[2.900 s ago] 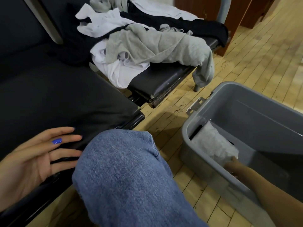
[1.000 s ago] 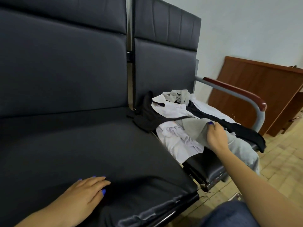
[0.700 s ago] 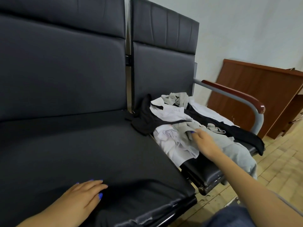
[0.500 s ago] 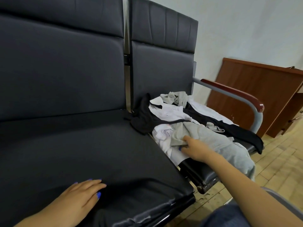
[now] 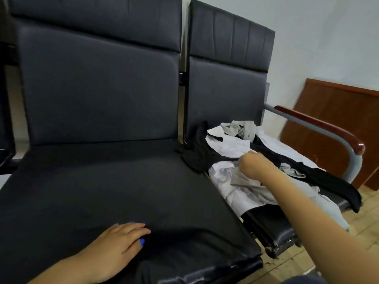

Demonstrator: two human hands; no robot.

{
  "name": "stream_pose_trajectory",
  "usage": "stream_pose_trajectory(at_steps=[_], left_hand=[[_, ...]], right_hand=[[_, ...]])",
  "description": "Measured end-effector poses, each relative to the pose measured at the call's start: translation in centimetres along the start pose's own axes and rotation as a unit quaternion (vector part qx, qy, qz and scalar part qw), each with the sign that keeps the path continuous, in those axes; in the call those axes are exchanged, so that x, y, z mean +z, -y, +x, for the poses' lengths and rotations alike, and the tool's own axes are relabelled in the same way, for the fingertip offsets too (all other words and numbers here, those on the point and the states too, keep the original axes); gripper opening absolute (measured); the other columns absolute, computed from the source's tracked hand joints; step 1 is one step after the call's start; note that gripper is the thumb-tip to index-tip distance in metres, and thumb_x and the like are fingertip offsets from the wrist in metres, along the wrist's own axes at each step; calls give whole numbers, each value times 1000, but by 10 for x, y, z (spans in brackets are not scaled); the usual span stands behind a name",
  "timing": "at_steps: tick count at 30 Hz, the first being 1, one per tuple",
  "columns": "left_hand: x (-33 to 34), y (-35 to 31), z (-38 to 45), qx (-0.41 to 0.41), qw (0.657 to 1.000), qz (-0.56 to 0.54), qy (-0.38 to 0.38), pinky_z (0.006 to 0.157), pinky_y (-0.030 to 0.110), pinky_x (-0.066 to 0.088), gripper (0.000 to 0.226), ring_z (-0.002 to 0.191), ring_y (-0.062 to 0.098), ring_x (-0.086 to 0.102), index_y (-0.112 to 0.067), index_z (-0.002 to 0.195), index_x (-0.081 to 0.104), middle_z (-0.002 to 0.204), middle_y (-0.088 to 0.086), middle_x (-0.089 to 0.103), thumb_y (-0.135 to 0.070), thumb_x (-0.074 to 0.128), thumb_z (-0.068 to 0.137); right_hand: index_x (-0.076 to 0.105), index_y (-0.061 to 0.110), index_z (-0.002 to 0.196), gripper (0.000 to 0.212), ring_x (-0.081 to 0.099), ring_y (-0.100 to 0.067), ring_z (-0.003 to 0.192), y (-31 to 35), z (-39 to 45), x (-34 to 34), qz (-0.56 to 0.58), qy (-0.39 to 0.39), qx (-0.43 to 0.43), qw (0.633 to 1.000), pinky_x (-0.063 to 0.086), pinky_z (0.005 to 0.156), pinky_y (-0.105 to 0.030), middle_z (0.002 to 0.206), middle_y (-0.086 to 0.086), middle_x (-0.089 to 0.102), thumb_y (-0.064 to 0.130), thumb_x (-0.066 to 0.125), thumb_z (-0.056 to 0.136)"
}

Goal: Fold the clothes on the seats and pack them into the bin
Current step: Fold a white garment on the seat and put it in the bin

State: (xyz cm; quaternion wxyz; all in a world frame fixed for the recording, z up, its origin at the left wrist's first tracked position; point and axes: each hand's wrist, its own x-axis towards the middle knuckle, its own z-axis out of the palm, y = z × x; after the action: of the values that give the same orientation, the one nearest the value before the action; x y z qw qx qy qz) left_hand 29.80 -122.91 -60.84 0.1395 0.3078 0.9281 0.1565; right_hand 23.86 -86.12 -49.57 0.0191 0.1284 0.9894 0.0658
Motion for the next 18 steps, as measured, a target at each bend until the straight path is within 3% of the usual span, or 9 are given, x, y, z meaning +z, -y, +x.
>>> stream_pose_trajectory(at_steps=[3,6,8,11,14,18], left_hand=[[1,2,-2,4,1000,-15,7,107,13,-5,134,129,-15,1,-53,139,23,135,-38,9,-93,-30,22],[5,9,3,12,999,-40,3,105,10,-6,105,132,-16,2,-66,114,20,133,-40,9,-95,-26,23],[4,14,4,12,999,-50,-6,105,8,-6,93,133,-17,6,-68,102,20,131,-42,10,-96,-23,24],[2,20,7,22,998,-55,-4,105,8,-6,90,130,-19,8,-68,100,21,128,-43,10,-96,-20,25],[3,24,9,27,998,-59,-9,106,8,-4,86,130,-19,9,-68,100,23,129,-43,12,-97,-17,29],[2,26,11,35,997,-68,-14,106,9,-3,84,132,-18,9,-68,102,23,134,-39,14,-95,-13,32]], right_hand=[[21,17,151,59,37,-36,130,13,16,-1,140,-39,-46,988,31,107,-43,146,-17,33,7,40,97],[-8,23,152,65,44,-39,120,16,29,17,135,-37,8,990,31,99,-44,136,-21,43,15,33,102],[-2,25,153,60,37,-40,126,14,37,31,105,-35,71,991,28,103,-49,140,-20,39,28,30,103],[30,21,144,48,40,-40,126,11,46,40,144,-39,114,982,34,100,-49,136,-21,44,36,37,99],[50,10,116,26,51,-36,115,4,50,39,182,-67,108,975,37,86,-39,123,-18,56,25,40,99],[57,-1,106,23,58,-33,102,-11,57,8,234,-107,177,950,44,88,-38,118,-26,59,12,40,100]])
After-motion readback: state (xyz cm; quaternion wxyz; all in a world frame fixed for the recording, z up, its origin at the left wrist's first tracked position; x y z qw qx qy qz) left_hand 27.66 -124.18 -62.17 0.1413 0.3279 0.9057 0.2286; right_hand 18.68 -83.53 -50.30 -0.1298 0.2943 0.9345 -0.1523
